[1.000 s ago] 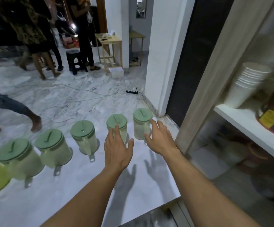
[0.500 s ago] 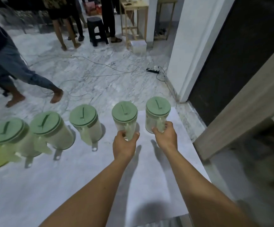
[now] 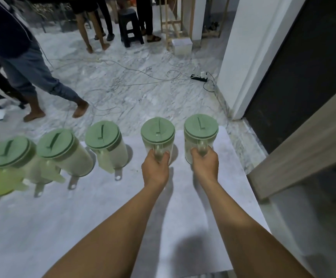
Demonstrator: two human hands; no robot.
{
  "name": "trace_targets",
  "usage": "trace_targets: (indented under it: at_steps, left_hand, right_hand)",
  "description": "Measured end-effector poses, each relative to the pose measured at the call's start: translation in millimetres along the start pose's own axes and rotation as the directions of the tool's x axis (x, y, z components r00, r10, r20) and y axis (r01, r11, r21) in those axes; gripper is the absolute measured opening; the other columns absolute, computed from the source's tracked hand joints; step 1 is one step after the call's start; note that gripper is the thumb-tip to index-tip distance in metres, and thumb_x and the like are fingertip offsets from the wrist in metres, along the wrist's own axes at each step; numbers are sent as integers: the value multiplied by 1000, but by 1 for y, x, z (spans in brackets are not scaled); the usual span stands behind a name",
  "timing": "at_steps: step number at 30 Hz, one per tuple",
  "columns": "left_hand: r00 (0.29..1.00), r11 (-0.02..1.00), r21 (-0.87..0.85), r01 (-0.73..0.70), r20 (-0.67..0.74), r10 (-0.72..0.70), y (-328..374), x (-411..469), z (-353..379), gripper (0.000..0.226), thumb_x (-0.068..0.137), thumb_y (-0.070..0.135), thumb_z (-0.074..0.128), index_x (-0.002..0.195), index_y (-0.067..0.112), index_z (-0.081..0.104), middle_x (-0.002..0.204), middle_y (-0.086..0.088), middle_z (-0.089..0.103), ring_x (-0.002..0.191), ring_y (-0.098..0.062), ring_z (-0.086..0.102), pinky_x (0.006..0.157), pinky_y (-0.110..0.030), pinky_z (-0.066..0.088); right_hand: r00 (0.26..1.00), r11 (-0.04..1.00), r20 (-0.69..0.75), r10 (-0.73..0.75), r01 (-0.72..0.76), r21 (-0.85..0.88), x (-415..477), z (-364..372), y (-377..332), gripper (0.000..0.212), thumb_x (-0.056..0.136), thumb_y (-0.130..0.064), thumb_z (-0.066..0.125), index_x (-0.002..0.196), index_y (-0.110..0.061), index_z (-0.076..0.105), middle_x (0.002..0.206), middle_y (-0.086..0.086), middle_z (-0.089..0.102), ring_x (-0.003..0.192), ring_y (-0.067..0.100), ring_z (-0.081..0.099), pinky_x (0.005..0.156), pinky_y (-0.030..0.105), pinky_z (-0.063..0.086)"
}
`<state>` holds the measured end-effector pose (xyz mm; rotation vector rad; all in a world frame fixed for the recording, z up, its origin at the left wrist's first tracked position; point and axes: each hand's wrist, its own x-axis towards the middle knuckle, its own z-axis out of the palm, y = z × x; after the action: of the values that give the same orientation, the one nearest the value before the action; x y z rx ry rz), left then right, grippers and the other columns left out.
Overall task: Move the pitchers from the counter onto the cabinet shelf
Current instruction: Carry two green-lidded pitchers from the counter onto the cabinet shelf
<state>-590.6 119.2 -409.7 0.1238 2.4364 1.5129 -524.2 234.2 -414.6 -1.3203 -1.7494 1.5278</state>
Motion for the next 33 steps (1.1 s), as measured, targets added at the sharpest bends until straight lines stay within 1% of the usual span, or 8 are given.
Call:
trace_targets:
  at_steps: [5,10,16,19,22,26,29,33]
  left_hand:
    - [999,999,-26,-41,-13,41,15,-7,-9,25,92,35,59,90,11,61,84,-7,69,79,-24,63,64,-29,42]
    - [993,990,-82,-116,-16,115,53,-13,-28,25,90,41,58,82,17,58,79,-8,69,76,-25,66,71,-40,54]
    - [982,971,-150,-185,-4,187,95,-36,-56,29,87,36,60,81,8,63,74,-8,68,74,-26,64,66,-36,50]
    - [966,953,-182,-242,43,253,111,-54,-79,28,86,32,61,79,5,62,70,-8,65,69,-25,59,56,-30,43]
    - [934,929,-202,-311,118,338,131,-76,-104,26,85,29,60,72,6,59,65,-6,60,64,-23,53,50,-27,34]
    - [862,887,-245,-392,240,447,149,-110,-135,27,81,28,59,71,3,61,66,-8,64,64,-22,57,51,-28,37]
    - [799,852,-302,-427,315,512,155,-147,-163,27,81,25,60,62,7,54,55,-2,54,53,-17,48,47,-27,34]
    - [713,808,-382,-449,391,581,160,-193,-193,25,82,25,60,61,14,53,57,1,53,55,-15,48,50,-28,34]
  right_hand:
    - [998,998,-54,-18,21,55,-9,-10,-12,10,88,-22,67,80,-16,64,74,-1,66,72,21,63,66,29,46]
    - [992,995,-113,-53,63,80,-27,-30,-53,17,86,-21,66,72,-15,58,67,1,60,65,21,57,59,29,42]
    - [968,987,-221,-119,139,79,-63,-56,-93,22,81,-23,68,65,-18,54,60,-4,55,57,16,52,53,28,37]
    - [944,977,-294,-150,187,99,-99,-69,-114,19,81,-20,68,70,-7,61,61,-1,57,56,15,52,57,31,42]
    - [899,970,-407,-161,220,102,-139,-85,-130,21,80,-22,68,83,-1,68,70,5,66,62,19,58,61,33,49]
    - [829,966,-540,-150,238,97,-205,-105,-145,14,81,-25,68,72,-15,63,71,3,66,64,19,60,57,31,48]
    - [751,965,-638,-170,257,46,-263,-118,-151,13,84,-24,68,74,-17,63,70,-1,63,71,22,62,64,33,50]
    - [657,959,-732,-182,283,16,-339,-137,-157,6,86,-21,67,85,-15,67,72,-4,63,65,11,58,62,29,46]
